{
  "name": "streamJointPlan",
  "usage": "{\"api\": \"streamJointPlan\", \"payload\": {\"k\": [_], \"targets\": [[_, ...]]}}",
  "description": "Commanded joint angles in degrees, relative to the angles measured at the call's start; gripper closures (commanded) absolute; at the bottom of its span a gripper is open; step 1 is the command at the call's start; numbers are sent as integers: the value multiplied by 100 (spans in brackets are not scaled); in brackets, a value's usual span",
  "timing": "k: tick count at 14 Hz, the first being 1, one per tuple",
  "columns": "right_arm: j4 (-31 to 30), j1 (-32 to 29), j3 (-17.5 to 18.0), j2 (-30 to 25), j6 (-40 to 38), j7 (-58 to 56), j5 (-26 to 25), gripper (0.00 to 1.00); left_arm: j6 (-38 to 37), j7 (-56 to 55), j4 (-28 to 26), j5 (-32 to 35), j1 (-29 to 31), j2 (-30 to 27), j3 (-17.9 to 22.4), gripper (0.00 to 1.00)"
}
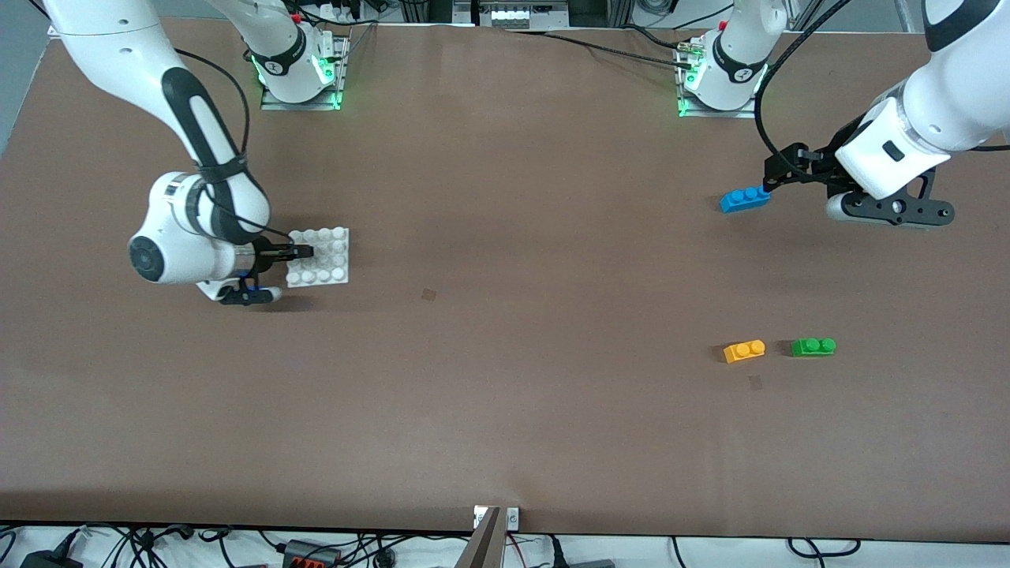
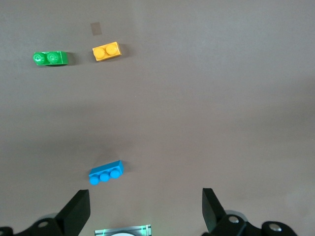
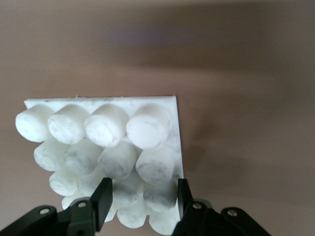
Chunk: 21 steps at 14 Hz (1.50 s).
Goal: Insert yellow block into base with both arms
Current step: 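Move the plate with the right gripper while the left gripper nears the yellow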
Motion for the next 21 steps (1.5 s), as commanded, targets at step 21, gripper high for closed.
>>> {"api": "streamJointPlan", "payload": {"k": [21], "targets": [[2008, 2899, -19, 1636, 1014, 2262, 2428, 62, -275, -10, 338, -482, -443, 585, 19, 0]]}}
